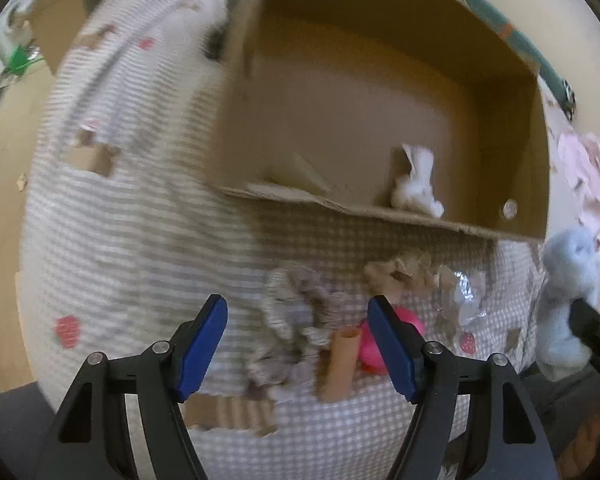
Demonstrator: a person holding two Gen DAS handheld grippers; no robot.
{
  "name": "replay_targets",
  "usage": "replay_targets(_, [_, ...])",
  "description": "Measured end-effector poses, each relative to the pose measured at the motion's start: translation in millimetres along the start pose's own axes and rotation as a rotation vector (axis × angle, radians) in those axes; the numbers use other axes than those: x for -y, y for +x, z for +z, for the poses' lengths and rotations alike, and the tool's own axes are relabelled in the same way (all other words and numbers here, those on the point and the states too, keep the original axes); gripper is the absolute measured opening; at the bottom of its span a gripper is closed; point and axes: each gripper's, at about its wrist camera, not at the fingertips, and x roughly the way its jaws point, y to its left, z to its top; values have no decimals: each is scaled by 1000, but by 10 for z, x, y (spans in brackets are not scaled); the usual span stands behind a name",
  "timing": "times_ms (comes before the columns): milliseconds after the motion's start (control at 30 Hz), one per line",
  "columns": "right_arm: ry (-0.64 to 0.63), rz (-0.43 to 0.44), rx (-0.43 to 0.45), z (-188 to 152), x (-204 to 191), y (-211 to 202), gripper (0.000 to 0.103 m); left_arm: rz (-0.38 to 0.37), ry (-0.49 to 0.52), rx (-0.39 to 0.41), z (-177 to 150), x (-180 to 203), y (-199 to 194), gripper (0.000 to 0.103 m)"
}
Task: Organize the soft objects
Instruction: 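Lift the blue plush toy with the right gripper while the left gripper grasps the lace-trimmed cloth, then carry the blue plush toy and lace cloth over the box with both grippers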
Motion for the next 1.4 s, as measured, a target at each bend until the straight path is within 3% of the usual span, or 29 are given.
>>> replay_targets(133, [1, -4, -2, 24, -10, 22, 29, 1, 5, -55, 37, 76, 300, 70])
replay_targets(267, [3, -15, -13, 18, -5, 16, 29, 69, 16, -69, 27, 42, 422, 47])
replay_targets(300, [3, -16, -12, 6, -4, 9, 29, 63, 2, -66, 26, 6, 409, 45])
replay_targets(467, [14, -13, -8, 28, -32, 25, 29, 76, -44, -60, 15, -187, 292, 14])
replay_targets(533, [13, -13, -9, 15, -14, 14, 29, 100, -65, -46, 14, -273, 243, 13])
replay_targets(633, [6, -18, -11, 15, -4, 27, 29, 196, -105, 23, 52, -434, 114, 12])
replay_targets(800, [2, -29, -12, 2, -5, 25, 29, 164, -182, 69, 86, -637, -66, 10])
replay_targets(1200, [-47, -42, 29, -85, -96, -61, 29, 161, -55, 167, -143, -266, -551, 10])
replay_targets(1400, [-107, -54, 41, -164, -173, -119, 29, 150, -60, 207, -203, -213, -711, 10])
